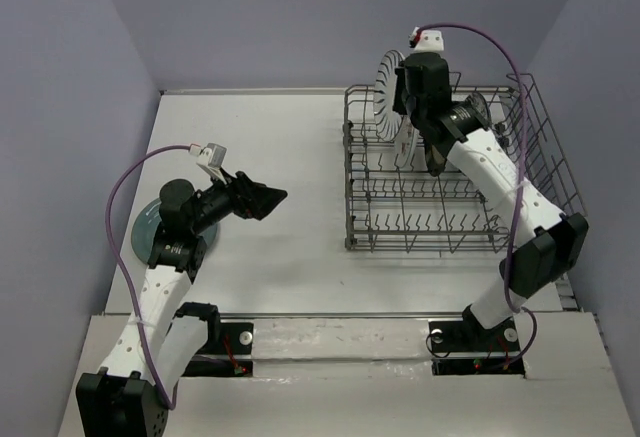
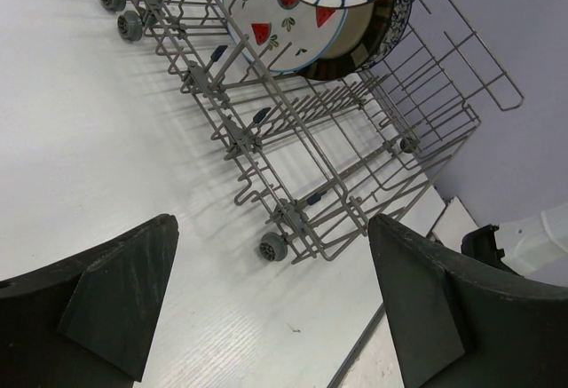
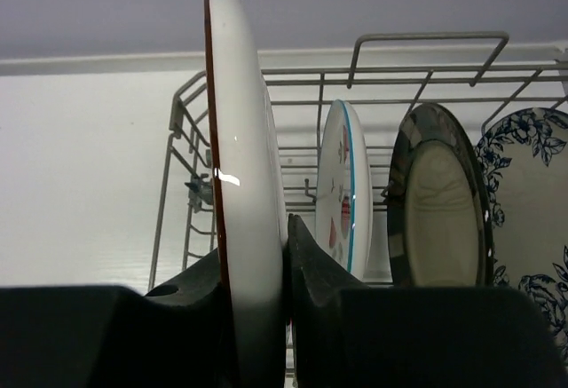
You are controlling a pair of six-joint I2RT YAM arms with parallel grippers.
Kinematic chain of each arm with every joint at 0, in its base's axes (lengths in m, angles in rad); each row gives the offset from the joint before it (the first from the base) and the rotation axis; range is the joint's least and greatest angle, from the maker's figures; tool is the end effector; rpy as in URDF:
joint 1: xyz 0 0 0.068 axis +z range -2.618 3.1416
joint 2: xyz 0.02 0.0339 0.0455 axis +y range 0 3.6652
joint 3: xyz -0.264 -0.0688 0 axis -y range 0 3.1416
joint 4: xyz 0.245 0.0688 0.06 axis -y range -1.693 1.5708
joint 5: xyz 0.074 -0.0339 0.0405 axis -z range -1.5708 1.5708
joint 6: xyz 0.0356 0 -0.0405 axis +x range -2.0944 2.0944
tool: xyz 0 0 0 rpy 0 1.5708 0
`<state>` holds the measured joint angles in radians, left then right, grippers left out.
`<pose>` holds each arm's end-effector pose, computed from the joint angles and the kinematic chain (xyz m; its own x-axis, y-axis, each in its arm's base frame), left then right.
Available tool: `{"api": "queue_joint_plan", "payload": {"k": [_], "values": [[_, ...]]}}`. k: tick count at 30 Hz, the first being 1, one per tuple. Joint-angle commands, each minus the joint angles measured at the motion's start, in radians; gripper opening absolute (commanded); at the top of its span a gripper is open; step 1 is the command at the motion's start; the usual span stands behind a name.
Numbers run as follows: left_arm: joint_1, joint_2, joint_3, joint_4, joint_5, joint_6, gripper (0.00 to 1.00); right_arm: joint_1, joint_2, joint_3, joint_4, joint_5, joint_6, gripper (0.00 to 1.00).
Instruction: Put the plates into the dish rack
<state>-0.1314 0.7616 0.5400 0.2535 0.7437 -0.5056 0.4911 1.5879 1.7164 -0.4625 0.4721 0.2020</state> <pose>0.1766 -0.0476 0.3036 -0.3440 -0.3141 -0.8849 0.6866 0.5587 -0.4652 0.3248 0.1553 0.4337 -0.2915 0.0468 -0.9554 0.0177 0.9989 0.0435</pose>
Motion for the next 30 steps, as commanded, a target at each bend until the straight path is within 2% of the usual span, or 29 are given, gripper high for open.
{"api": "queue_joint_plan", "payload": {"k": [1, 17, 27, 30], "values": [[-0.01, -0.013, 0.046, 0.012, 0.002, 0.024, 0.99, 0.006, 0.033, 0.117, 0.048, 0.088, -0.047, 0.07], [-0.008, -0.005, 0.046, 0.012, -0.003, 0.022, 0.99, 0.044, 0.228, 0.095, 0.013, 0.108, 0.053, 0.07], [-0.01, -0.002, 0.046, 0.012, -0.007, 0.022, 0.99, 0.086, 0.254, 0.02, 0.016, 0.146, 0.068, 0.07], [-0.008, -0.001, 0.043, 0.012, -0.009, 0.022, 0.99, 0.086, 0.267, 0.009, 0.015, 0.152, 0.074, 0.16]]}}
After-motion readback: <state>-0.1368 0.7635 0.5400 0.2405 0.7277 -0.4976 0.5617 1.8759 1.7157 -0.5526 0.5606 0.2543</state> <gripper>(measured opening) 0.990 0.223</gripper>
